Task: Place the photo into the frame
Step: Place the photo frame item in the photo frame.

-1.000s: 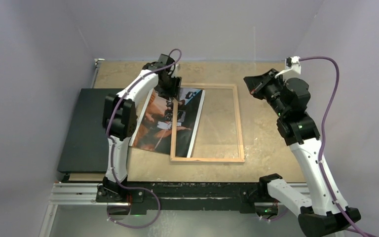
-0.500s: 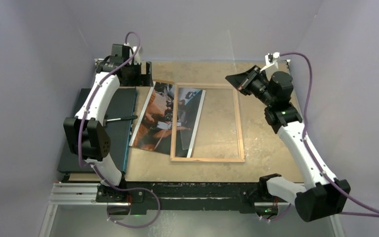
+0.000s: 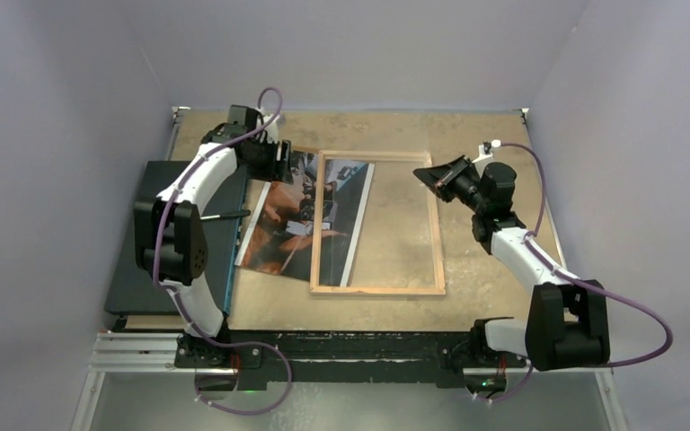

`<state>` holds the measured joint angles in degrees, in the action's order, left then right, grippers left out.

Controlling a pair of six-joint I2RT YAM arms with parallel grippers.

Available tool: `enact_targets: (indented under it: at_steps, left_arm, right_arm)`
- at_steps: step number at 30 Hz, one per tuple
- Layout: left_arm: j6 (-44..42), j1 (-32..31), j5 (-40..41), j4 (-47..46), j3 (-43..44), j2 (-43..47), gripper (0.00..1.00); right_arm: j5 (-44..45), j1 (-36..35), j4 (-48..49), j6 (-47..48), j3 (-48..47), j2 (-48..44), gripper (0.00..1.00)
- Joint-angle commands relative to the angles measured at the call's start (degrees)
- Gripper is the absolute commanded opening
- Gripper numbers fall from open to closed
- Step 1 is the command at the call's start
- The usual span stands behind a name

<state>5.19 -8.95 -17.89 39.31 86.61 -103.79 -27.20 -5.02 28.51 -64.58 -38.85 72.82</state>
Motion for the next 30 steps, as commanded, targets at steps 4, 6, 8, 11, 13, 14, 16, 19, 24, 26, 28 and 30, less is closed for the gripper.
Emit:
enact_targets:
  at_steps: [4,6,8,11,13,14,16,19,24,26,28,30]
  left_arm:
    - [-0.9,-5.7,-3.8,-5.8,-4.2,-1.6,0.46]
    - [-0.2,-6.7,-4.5,-7.7,-5.7,-2.0,0.37]
    - [0.9,-7.1,-5.1,-9.3,-6.6,-2.9,0.33]
    - [1.7,-7.1,-5.9,-11.0,-7.8,-3.6,0.29]
    - [2.0,-7.0,-6.2,-12.1,-8.8,-3.5,0.28]
    - [2.1,-7.0,-6.4,-12.5,-9.1,-3.5,0.28]
    - [2.1,-7.0,-6.7,-12.8,-9.6,-3.4,0.27]
    - [1.9,-7.1,-6.8,-12.9,-10.0,-3.9,0.21]
    - [2.1,-7.1,-7.3,-13.7,-11.6,-4.3,0.14]
    - [2.3,-7.1,-7.8,-13.8,-12.0,-4.1,0.12]
    - [2.4,-7.1,-8.5,-13.9,-12.3,-3.8,0.12]
    - [2.7,-7.1,-9.2,-14.4,-12.9,-3.4,0.11]
  right_arm:
    - [-2.9,0.5,10.8,-4.2,-1.8,-1.8,0.0]
    - [-2.5,0.5,11.0,-4.1,-1.8,-1.8,0.0]
    - [-1.3,0.5,11.1,-4.2,-1.2,-1.9,0.0]
    - [0.6,0.5,14.6,-5.7,1.2,-1.4,0.0]
    - [2.3,0.5,16.6,-6.3,2.5,-0.9,0.0]
    - [2.9,0.5,17.0,-6.2,3.1,-0.8,0.0]
    - [3.3,0.4,17.9,-6.3,4.3,-0.6,0.0]
    - [4.4,0.4,19.3,-6.8,5.3,-0.1,0.0]
    - [5.8,0.4,20.2,-7.2,6.0,0.0,0.0]
    - [6.1,0.4,20.2,-6.8,6.0,0.1,0.0]
    - [6.4,0.4,20.8,-6.7,6.5,0.4,0.0]
    - [6.4,0.4,21.5,-6.7,7.2,0.9,0.0]
